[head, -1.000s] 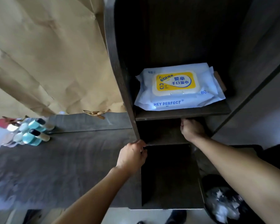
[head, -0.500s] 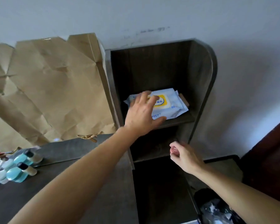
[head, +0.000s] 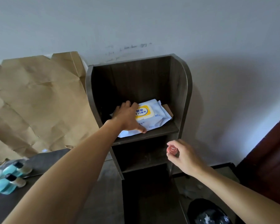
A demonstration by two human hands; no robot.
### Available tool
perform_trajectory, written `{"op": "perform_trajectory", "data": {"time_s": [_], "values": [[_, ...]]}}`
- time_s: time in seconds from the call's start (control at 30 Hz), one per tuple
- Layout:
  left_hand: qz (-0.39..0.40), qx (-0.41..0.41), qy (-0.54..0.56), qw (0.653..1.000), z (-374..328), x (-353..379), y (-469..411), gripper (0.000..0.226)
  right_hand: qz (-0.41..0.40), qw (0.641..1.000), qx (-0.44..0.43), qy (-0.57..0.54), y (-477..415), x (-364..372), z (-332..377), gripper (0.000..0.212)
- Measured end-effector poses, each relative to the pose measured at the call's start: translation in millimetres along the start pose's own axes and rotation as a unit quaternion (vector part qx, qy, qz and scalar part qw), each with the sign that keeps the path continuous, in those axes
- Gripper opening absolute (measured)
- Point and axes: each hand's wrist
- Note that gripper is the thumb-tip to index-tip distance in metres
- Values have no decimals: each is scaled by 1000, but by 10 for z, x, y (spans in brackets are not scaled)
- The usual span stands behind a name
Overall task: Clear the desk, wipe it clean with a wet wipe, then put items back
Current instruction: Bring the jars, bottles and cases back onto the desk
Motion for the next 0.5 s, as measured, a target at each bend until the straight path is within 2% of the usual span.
{"op": "perform_trajectory", "data": {"time_s": [0.17,0.27,0.37,0.5], "values": [[39,-24,11,999,-46,-33,77,111,-76,995,-46,-52,-250,-118,152,39],[55,-33,8,998,-69,-103,171,108,-91,991,-66,-74,-446,-150,210,29],[16,-54,22,998,-143,-107,313,103,-87,988,-74,-105,-534,-126,210,20],[-53,-86,41,994,-238,-129,594,98,-88,980,-95,-151,-539,-127,183,18]]}}
Point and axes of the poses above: each hand's wrist, its own y-axis away from the middle knuckle, its own x-axis out of the palm, z = x × y, and after that the axes turned 5 degrees about -z, right-handed
